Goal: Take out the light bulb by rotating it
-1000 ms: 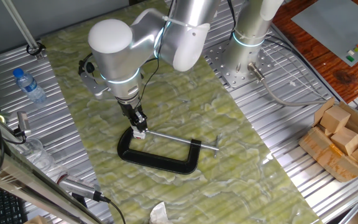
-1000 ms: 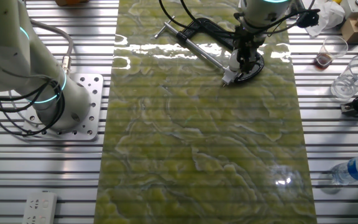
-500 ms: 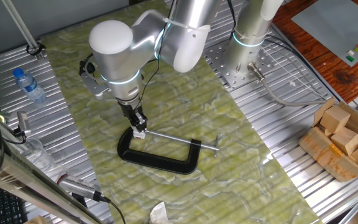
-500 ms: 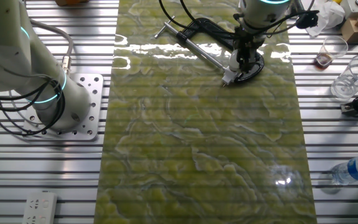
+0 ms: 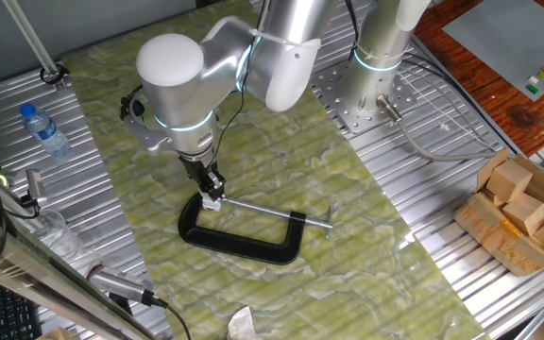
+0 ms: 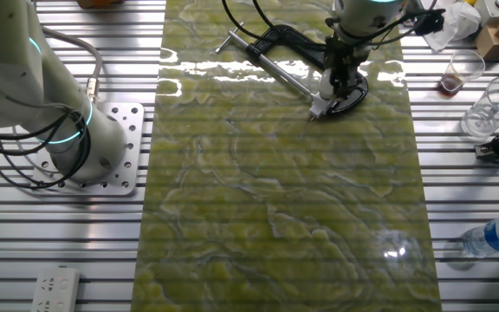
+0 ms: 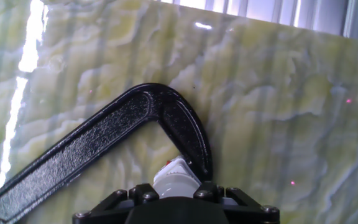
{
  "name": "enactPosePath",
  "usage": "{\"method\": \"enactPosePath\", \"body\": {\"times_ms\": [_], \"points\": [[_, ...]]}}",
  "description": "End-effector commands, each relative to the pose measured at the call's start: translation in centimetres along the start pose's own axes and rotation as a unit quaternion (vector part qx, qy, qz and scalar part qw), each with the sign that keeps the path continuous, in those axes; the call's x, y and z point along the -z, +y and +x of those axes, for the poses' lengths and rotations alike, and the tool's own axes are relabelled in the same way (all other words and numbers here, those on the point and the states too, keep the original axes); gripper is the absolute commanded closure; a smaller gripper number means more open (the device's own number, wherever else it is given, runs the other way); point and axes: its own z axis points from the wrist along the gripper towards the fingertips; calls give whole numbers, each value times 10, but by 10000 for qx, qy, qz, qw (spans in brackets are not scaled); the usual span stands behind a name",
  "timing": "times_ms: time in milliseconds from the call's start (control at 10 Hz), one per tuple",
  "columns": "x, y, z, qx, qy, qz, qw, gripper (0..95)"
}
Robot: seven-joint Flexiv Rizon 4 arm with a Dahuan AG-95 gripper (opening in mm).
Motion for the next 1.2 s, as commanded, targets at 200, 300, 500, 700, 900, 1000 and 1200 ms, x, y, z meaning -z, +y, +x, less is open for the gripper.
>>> {"method": "enactPosePath", "body": {"times_ms": [200,300,500,700,900,1000,1200], "points": [[2,1,1,2237,196,394,9737,950],[2,1,1,2536,200,380,9664,950],[2,1,1,3114,133,280,9498,950],[2,2,1,3617,8,26,9323,950],[3,2,1,3962,0,-10,9182,950],[4,2,1,4230,-1,-12,9061,950],[5,2,1,4454,9,0,8954,950]]}}
